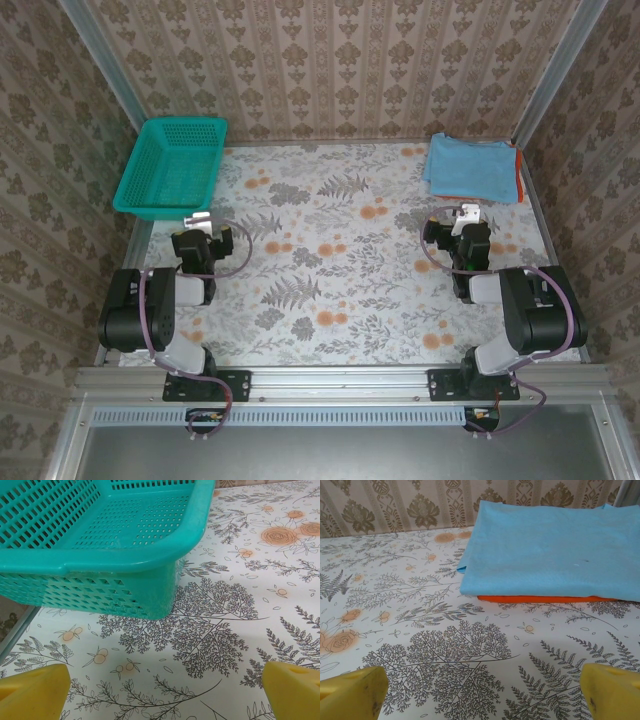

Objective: Fold and stack the t-shirts

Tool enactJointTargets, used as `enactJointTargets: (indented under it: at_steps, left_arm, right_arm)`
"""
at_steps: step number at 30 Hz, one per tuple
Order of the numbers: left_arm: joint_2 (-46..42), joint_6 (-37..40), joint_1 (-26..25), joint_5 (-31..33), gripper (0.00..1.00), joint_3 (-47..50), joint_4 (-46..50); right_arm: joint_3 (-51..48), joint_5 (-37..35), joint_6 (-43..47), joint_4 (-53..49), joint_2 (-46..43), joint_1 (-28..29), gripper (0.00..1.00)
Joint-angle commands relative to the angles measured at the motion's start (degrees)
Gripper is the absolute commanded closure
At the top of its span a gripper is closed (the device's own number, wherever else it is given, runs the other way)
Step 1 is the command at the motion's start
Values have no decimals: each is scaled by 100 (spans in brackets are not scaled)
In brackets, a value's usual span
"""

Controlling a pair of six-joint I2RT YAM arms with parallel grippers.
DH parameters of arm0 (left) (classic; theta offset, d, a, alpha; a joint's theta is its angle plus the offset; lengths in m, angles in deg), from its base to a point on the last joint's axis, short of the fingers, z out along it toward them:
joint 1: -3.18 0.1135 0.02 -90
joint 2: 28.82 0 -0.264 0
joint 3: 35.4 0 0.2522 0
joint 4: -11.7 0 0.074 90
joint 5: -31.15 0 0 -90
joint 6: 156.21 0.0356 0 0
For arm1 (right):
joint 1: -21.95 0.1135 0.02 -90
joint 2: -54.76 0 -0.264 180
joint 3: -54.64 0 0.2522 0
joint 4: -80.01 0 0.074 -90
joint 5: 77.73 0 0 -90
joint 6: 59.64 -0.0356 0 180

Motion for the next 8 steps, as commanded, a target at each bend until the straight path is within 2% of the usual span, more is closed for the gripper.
enactJointTargets:
  at_steps: [1,8]
  left_arm:
    - [-77,-53,-25,-38,0,-107,-81]
    - [-76,-55,-28,-41,0,-109,-79]
  right_arm:
    - [56,-144,-54,-127,33,47,0]
    - [39,-126,-44,-104,12,47,1]
